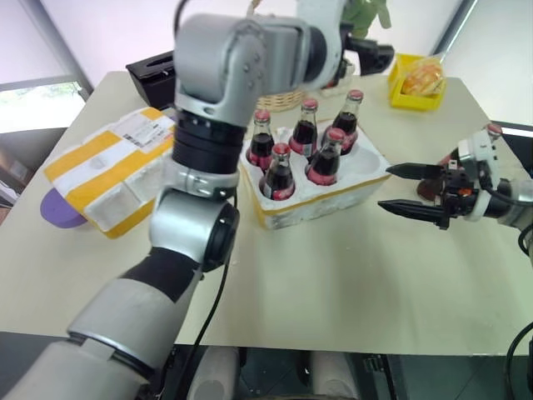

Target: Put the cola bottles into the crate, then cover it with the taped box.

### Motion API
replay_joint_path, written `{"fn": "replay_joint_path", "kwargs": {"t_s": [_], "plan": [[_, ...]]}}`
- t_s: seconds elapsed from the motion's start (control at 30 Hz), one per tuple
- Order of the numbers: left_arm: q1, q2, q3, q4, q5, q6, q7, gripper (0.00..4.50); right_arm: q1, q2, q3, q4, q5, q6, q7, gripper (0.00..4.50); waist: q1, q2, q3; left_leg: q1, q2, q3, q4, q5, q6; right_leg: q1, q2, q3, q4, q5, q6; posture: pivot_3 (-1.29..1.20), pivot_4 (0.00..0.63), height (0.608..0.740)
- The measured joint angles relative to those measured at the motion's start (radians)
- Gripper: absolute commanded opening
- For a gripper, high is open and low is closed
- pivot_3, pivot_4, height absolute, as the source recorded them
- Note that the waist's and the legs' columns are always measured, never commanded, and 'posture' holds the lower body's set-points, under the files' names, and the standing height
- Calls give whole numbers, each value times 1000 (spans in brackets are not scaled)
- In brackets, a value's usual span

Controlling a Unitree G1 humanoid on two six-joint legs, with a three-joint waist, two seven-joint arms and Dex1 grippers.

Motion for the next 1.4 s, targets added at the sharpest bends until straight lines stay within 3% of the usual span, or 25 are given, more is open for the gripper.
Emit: {"fn": "replay_joint_path", "kwargs": {"t_s": [0.2, 0.4, 0.57, 0.73, 1.03, 1.4], "plan": [[23, 189, 54, -17, -108, -25, -221, 4479, -37, -20, -3, 56, -19, -19, 10, 4500, -14, 1, 0, 0, 0, 0, -1, 1, -2, 0, 0, 0, 0, 1, -2, 0, 150, 740], [287, 576, 63, -114, -242, -79, -698, 4479, -18, -80, -49, 95, -29, -22, 9, 4500, -33, 2, 0, 3, 3, 0, -3, 1, -2, -1, 3, 3, 2, 2, -4, 0, 150, 740], [447, 736, 49, -217, -312, -96, -912, 4479, 33, -99, -97, 96, -31, -20, -5, 4500, -16, 2, 0, 3, 3, 0, -1, 1, -2, 2, 3, 3, 1, 3, -5, 0, 150, 740], [605, 795, 79, -282, -351, -121, -968, 4479, 105, -119, -156, 157, -49, -18, -42, 4500, -13, 1, 0, 3, 3, 0, 0, 1, -2, 2, 3, 3, 1, 3, -6, 0, 150, 740], [814, 807, 119, -393, -365, -261, -964, 4479, 117, -112, -202, 315, -96, -66, -154, 4500, -20, 2, 0, 6, 5, 1, -1, 2, -2, 2, 6, 5, 2, 4, -7, 0, 150, 740], [839, 797, 146, -498, -426, -258, -850, 4479, -110, 14, -146, 584, -170, -91, -328, 4500, -22, 1, 0, 13, 6, 8, -3, 2, -2, 4, 8, 14, 2, 5, -8, 0, 150, 740]]}}
